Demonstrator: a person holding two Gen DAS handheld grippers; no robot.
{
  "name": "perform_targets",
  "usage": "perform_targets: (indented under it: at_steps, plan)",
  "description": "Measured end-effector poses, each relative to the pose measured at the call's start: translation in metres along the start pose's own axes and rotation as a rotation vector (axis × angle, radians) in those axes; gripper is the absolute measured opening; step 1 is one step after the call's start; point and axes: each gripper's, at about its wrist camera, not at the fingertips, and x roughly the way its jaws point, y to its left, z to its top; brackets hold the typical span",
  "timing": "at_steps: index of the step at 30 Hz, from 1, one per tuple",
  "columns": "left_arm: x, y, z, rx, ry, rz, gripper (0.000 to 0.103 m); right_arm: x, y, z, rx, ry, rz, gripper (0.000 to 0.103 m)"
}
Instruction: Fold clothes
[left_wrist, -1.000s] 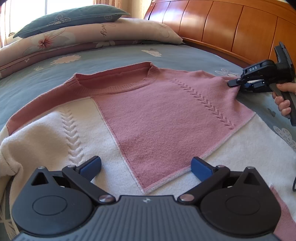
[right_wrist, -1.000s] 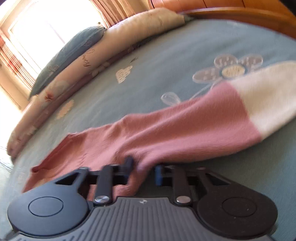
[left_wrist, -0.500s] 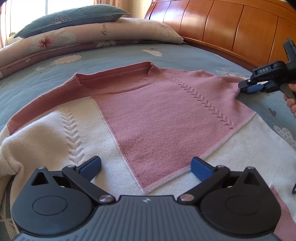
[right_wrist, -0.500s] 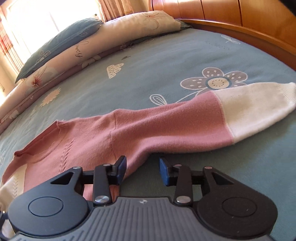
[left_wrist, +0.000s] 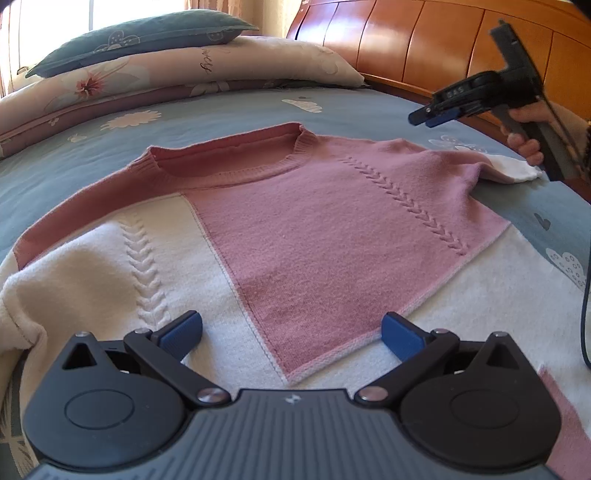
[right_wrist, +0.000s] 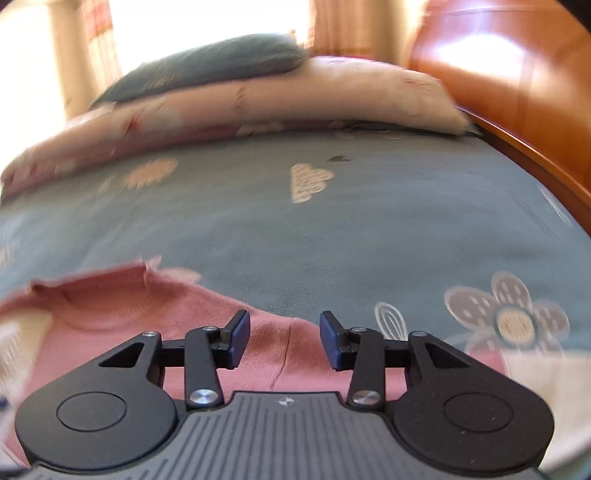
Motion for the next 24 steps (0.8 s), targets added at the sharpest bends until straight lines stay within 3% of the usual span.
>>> perform_targets:
  at_steps: [4, 7, 9, 13, 15, 17, 22, 24]
  plan:
    - [0.000, 0.000, -0.001, 0.005, -0.005, -0.002, 0.102, 0.030, -0.007, 0.006, -0.168, 0.065, 0.034, 0.047]
    - [0.001, -0.001, -0.001, 0.008, -0.011, -0.001, 0.102, 0.046, -0.021, 0.005, -0.198, 0.124, 0.080, 0.048]
    - [0.001, 0.000, -0.001, 0.005, -0.013, -0.001, 0.102, 0.051, -0.022, -0.001, -0.261, 0.126, 0.078, 0.061]
    - [0.001, -0.001, -0.002, 0.008, -0.019, -0.001, 0.102, 0.056, -0.022, -0.003, -0.322, 0.125, 0.126, 0.063]
    - [0.001, 0.000, -0.002, 0.009, -0.021, -0.004, 0.102, 0.058, -0.017, -0.005, -0.330, 0.152, 0.189, 0.037]
    - [0.001, 0.000, -0.002, 0.009, -0.022, -0.003, 0.102, 0.056, -0.010, -0.007, -0.349, 0.149, 0.200, 0.020]
    - [0.001, -0.001, -0.002, 0.010, -0.023, -0.003, 0.102, 0.055, 0.003, 0.005, -0.391, 0.093, 0.102, 0.014]
    - [0.001, -0.001, -0.003, 0.011, -0.023, -0.003, 0.102, 0.065, 0.002, 0.005, -0.380, 0.118, 0.099, 0.014]
